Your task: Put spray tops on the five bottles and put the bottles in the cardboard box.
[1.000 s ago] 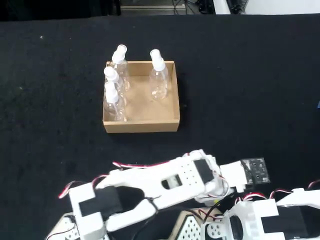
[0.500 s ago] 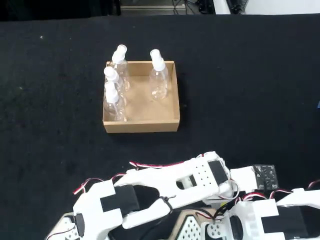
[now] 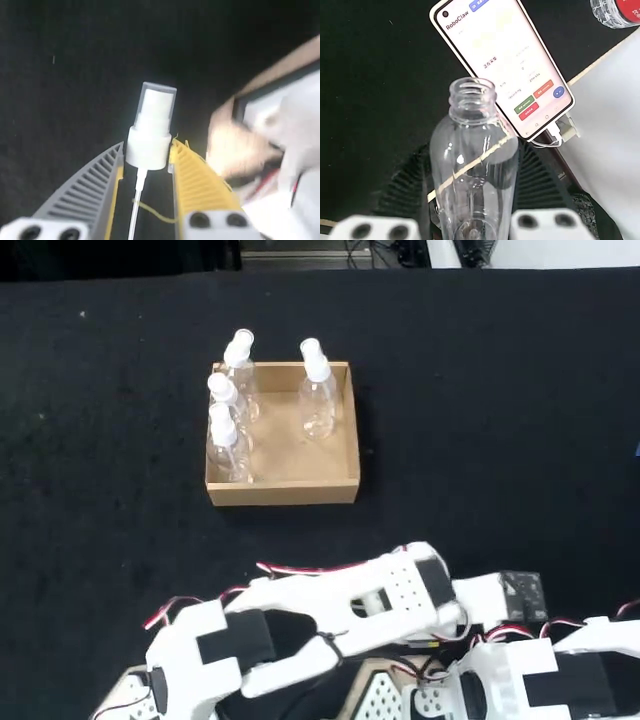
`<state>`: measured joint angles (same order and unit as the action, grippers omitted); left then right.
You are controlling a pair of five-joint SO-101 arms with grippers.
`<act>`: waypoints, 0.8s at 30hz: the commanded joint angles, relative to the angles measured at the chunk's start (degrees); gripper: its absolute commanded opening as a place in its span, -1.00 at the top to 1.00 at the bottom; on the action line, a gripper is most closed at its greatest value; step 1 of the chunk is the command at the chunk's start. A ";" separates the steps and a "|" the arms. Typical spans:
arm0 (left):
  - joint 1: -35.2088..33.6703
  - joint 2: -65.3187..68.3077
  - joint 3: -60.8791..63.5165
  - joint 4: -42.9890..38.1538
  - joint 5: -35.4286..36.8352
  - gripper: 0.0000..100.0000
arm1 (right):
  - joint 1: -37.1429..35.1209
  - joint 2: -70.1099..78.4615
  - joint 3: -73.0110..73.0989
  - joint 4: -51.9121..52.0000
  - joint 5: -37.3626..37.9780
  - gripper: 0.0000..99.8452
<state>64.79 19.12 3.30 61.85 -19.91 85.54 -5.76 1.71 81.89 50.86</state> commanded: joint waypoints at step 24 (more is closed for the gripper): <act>-34.77 -61.27 60.09 -1.49 -9.05 0.58 | -30.77 -27.56 12.79 12.75 -11.78 0.84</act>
<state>34.46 -35.12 59.74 60.88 -25.80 61.01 -26.33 11.56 94.20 41.98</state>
